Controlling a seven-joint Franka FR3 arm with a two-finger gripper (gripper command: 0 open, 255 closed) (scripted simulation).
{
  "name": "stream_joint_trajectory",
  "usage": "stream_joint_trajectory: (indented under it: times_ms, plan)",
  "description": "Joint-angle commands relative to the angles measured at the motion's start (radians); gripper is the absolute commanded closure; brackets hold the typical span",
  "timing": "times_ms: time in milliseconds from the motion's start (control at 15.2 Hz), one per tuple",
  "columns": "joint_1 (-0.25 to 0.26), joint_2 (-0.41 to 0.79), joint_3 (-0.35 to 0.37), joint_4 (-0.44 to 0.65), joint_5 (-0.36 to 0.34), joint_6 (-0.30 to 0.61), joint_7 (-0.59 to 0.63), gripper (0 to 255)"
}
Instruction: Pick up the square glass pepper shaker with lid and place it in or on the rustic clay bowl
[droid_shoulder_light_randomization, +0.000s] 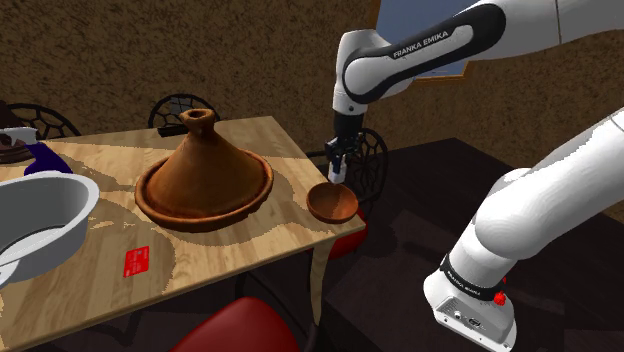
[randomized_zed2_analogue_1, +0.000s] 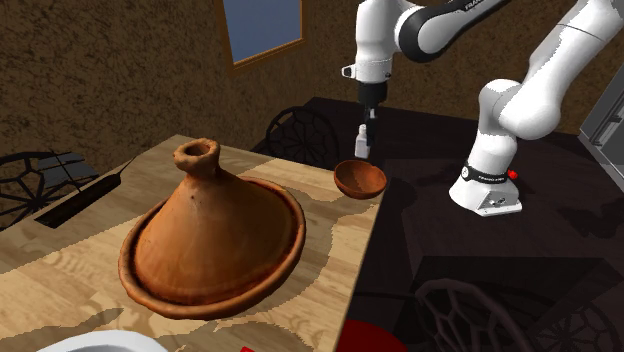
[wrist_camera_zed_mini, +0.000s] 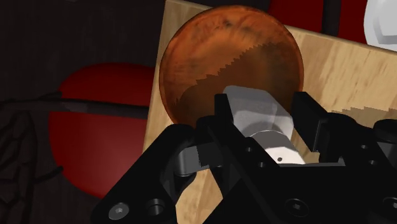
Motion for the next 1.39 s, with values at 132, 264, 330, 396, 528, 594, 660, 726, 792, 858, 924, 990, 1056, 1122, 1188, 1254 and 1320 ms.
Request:
stream_joint_trajectory:
  times_ms: [132, 264, 330, 396, 528, 594, 660, 726, 792, 858, 924, 990, 1056, 1122, 1188, 1254, 1320]
  plan:
    - [0.000, 0.025, 0.002, -0.035, 0.002, 0.060, -0.003, 255]
    - [0.001, 0.040, 0.003, -0.050, 0.003, 0.091, -0.004, 255]
    - [0.001, 0.048, 0.004, -0.057, 0.003, 0.106, -0.005, 255]
    - [0.001, 0.057, 0.005, -0.065, 0.003, 0.122, -0.005, 255]
    - [0.001, 0.074, 0.006, -0.078, 0.004, 0.153, -0.006, 255]
    - [0.001, 0.084, 0.006, -0.085, 0.004, 0.169, -0.007, 255]
    - [0.001, 0.093, 0.007, -0.091, 0.005, 0.185, -0.007, 255]
    - [0.001, 0.097, 0.007, -0.094, 0.005, 0.191, -0.007, 255]
    - [0.001, 0.097, 0.007, -0.094, 0.005, 0.191, -0.007, 255]
    - [0.001, 0.097, 0.007, -0.094, 0.005, 0.191, -0.007, 255]
    - [0.001, 0.097, 0.007, -0.094, 0.005, 0.191, -0.007, 255]
    - [0.001, 0.097, 0.007, -0.094, 0.005, 0.191, -0.007, 255]
    - [0.001, 0.097, 0.007, -0.094, 0.005, 0.191, -0.007, 255]
    - [0.001, 0.097, 0.007, -0.094, 0.005, 0.191, -0.007, 255]
    - [0.001, 0.097, 0.007, -0.094, 0.005, 0.191, -0.007, 255]
    - [0.001, 0.097, 0.007, -0.093, 0.005, 0.191, -0.007, 0]
    - [0.001, 0.097, 0.007, -0.093, 0.005, 0.191, -0.007, 0]
